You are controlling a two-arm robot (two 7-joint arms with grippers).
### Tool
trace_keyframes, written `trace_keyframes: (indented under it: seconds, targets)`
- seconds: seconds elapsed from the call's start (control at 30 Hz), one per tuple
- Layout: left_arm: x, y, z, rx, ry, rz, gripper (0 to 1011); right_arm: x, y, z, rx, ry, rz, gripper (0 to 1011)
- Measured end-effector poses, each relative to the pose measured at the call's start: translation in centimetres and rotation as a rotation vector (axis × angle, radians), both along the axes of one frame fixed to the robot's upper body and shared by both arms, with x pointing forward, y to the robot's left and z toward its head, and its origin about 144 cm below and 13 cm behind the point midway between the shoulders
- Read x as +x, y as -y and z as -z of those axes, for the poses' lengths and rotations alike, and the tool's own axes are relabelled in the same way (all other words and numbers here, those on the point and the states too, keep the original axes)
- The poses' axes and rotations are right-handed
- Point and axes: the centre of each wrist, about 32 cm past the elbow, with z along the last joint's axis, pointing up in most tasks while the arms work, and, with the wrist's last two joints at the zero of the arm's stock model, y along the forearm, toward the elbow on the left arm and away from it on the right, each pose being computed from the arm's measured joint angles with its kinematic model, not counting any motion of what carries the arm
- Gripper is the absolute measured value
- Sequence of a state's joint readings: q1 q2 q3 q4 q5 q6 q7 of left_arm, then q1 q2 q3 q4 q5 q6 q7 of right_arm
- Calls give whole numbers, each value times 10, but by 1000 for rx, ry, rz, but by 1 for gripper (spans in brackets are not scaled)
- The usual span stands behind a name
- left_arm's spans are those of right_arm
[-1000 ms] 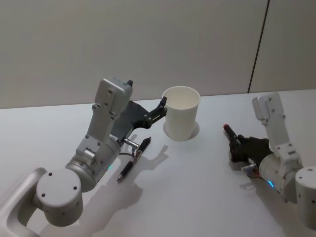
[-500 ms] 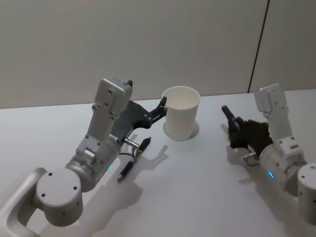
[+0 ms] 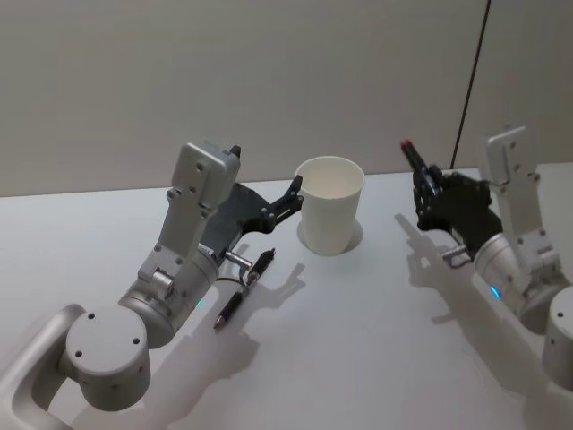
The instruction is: Place the pen into the pen holder.
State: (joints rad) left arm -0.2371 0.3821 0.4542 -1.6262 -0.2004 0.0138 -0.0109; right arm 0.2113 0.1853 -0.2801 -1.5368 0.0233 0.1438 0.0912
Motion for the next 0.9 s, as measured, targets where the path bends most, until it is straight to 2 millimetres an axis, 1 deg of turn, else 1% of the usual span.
trace_keyframes:
  seconds: [0.37,0.67,0.77,0.8,0.87,0.9]
  targets:
    - [0,0,0,0,0,0,1001,12,0,-8,31,174,-45,169]
    - [0,0,0,0,0,0,1001,32,-5,-15,66,321,-96,169]
    - [0,0,0,0,0,0,1001,45,-9,-16,78,377,-121,169]
    - [0,0,0,0,0,0,1001,45,-9,-16,78,377,-121,169]
    - [0,0,0,0,0,0,1001,55,-14,-18,87,414,-140,169]
    - [0,0,0,0,0,0,1001,55,-14,-18,87,414,-140,169]
